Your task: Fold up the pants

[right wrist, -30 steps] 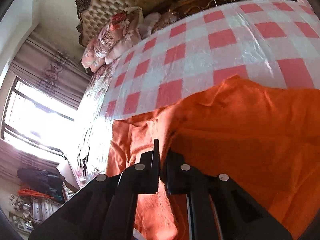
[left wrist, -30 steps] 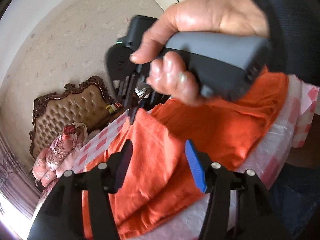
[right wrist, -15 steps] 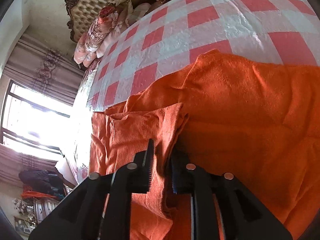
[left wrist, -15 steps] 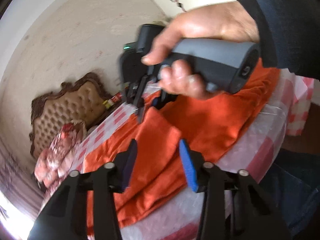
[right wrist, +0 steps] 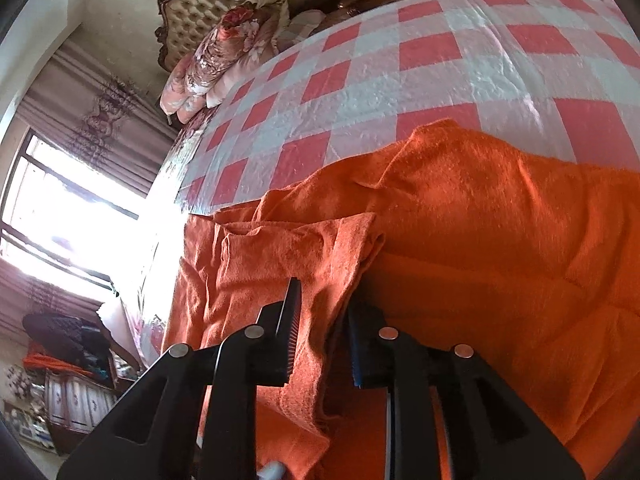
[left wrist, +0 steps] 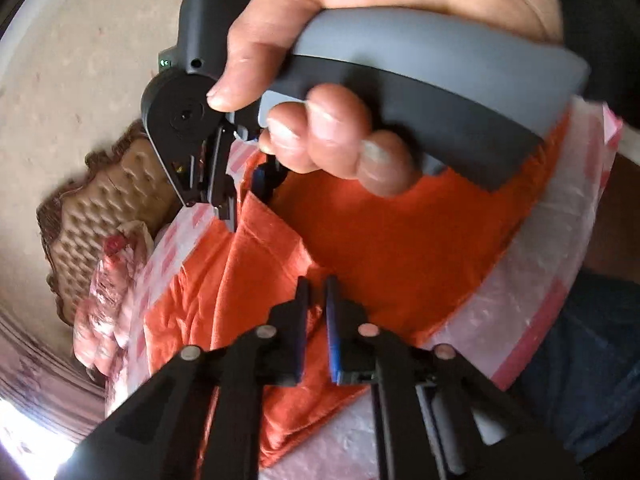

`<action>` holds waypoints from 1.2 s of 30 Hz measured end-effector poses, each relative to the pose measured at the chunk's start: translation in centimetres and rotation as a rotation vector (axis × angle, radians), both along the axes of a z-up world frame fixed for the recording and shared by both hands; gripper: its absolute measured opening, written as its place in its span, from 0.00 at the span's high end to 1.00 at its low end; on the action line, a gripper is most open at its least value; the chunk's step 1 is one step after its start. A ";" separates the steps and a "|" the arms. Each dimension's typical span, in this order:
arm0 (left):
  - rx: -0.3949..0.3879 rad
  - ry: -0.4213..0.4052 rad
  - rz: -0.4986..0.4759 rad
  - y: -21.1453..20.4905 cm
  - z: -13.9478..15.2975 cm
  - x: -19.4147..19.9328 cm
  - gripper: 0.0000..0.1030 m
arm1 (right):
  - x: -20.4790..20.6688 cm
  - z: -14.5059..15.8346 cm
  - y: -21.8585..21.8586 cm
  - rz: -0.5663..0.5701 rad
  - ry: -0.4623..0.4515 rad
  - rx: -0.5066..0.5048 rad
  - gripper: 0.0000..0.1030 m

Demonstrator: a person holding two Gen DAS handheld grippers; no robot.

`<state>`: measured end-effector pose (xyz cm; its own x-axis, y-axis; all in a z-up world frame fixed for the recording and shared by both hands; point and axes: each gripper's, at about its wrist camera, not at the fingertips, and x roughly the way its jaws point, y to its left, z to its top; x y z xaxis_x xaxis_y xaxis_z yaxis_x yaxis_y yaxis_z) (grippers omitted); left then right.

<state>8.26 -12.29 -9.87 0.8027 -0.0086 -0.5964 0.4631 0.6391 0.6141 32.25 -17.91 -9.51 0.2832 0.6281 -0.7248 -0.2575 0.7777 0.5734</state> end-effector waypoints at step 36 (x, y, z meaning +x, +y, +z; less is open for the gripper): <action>-0.811 -0.010 0.425 26.2 2.0 -4.9 0.56 | -13.6 1.0 3.5 -0.065 -0.303 -0.386 0.75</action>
